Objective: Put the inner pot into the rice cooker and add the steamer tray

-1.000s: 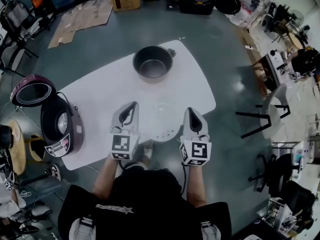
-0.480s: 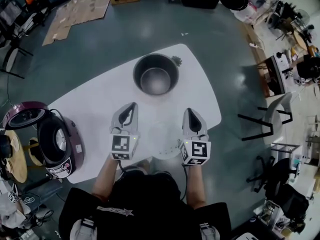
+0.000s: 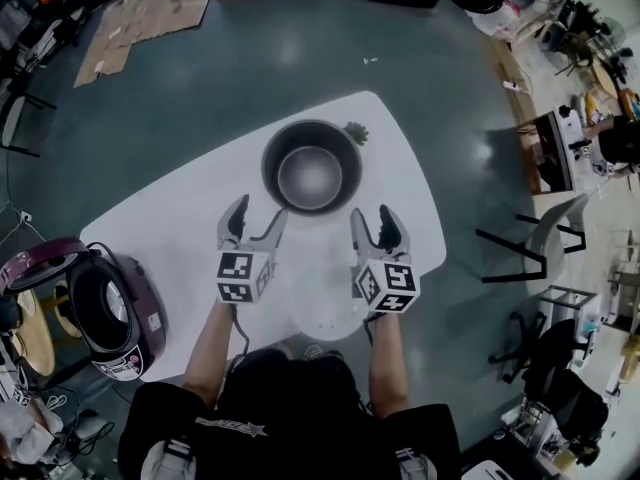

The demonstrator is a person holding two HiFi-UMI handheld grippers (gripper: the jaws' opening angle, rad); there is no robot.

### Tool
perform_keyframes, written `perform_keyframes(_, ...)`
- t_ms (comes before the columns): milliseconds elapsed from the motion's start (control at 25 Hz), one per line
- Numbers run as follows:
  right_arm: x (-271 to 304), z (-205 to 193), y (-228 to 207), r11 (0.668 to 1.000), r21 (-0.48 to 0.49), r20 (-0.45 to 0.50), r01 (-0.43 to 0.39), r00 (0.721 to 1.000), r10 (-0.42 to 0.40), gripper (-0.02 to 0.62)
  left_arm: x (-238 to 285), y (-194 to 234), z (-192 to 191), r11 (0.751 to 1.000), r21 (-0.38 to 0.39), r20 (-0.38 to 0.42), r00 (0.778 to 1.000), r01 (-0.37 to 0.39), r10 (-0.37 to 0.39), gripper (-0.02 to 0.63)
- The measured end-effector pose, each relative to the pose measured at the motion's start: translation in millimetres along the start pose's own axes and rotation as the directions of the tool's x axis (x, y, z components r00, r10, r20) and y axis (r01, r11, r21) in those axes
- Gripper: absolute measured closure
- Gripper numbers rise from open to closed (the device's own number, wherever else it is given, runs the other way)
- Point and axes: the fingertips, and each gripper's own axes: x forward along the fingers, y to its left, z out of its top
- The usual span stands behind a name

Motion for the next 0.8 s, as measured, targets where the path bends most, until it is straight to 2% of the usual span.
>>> perform_keyframes(240, 45.7, -23.5, -14.3, 0.998, 0.064, -0.072, 0.002, 0.997, 0.002, 0.354, 38.9, 23.1, -26.8, 0.999, -0.031, -0.087, 0.996, -0.008, 0.005, 0.273)
perform_keyframes(680, 88.4, -52.8, -24.4, 0.995, 0.093, -0.149, -0.018, 0.988, 0.032, 0.354, 75.5, 24.3, -54.0, 0.999, -0.033, -0.144, 0.989, 0.021, -0.026, 0.276)
perform_keyframes(800, 95.0, -60.4, -25.6, 0.995, 0.092, -0.169, -0.029, 0.985, 0.045, 0.354, 80.3, 25.3, -58.7, 0.999, -0.029, -0.150, 0.988, 0.017, -0.021, 0.309)
